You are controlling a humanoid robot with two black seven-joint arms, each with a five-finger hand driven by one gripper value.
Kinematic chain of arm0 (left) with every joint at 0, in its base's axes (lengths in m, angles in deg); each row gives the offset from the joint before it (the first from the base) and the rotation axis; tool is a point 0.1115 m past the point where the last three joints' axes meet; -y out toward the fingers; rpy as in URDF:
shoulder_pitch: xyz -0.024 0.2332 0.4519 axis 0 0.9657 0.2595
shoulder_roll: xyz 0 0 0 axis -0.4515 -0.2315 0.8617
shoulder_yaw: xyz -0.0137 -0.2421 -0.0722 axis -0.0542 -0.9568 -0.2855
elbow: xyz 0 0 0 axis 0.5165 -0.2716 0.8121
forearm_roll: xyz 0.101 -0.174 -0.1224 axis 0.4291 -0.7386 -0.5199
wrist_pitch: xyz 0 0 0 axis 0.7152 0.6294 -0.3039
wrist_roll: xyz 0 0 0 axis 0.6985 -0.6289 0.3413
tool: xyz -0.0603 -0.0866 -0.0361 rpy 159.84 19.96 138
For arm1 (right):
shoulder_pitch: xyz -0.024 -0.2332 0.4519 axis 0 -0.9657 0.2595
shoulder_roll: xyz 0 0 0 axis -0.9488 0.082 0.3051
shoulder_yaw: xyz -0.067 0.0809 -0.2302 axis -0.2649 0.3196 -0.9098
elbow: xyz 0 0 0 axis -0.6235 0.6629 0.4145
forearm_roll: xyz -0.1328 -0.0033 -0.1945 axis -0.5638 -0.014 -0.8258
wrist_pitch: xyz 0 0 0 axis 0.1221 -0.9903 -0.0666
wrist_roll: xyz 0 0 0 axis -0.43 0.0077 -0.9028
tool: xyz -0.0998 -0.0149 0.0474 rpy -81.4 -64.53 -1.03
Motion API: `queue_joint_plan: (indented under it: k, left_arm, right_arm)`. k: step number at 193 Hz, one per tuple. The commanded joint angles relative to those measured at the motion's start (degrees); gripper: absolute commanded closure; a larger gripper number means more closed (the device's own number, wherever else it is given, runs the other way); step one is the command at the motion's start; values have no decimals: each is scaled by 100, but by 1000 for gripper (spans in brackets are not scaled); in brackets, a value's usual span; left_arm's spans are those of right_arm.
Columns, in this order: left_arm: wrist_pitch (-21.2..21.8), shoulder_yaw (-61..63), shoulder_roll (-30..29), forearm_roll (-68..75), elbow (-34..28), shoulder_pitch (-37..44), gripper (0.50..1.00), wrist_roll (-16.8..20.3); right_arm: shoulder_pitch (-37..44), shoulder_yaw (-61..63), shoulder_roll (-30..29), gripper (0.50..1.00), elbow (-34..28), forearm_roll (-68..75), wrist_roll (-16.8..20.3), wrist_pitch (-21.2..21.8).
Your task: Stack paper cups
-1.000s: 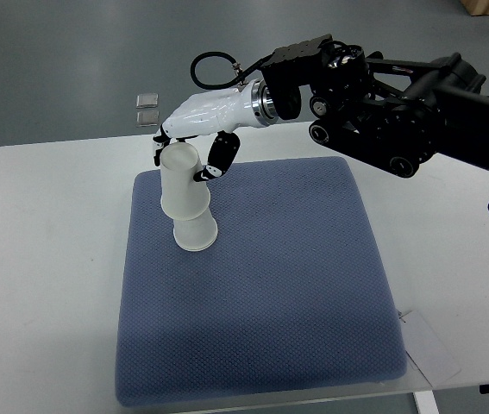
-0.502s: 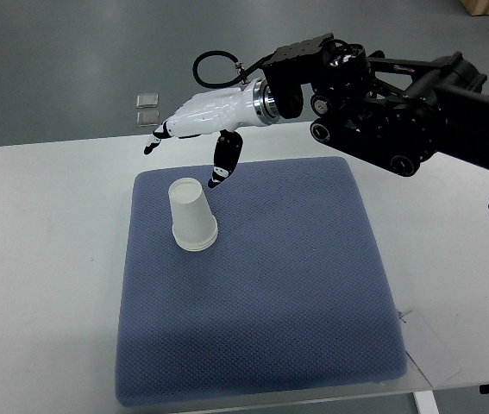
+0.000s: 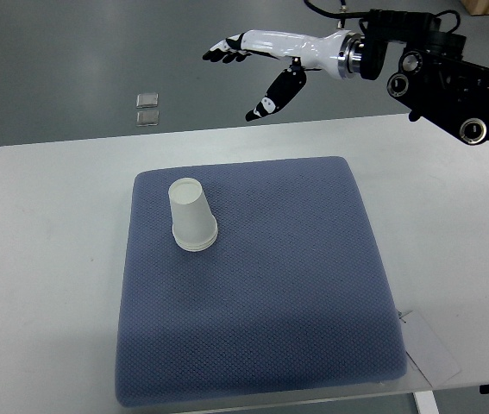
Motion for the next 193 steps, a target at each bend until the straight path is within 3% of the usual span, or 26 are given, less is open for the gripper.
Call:
queue_joint_plan:
  k: [1,32,53,100,193]
  left_arm:
    - [0,0,0,-1,0,0,500,-3]
    - [0,0,0,-1,0,0,500,-3]
    - [0,0,0,-1,0,-9,500,6]
    - [0,0,0,-1,0,0,500,-3]
    - [0,0,0,-1,0,0,500,-3]
  right_arm:
    - [-263,157,303,607,44,1038,125,-192]
    - [-614,165,549,607,167,2804,459,-921]
    - [-851,244,619,607,255,3648,582,-1167]
    - [-1388,824,602,605,536,4712,854,-1282]
    - [-2610,1616,611,583,659,4914,784,-1299]
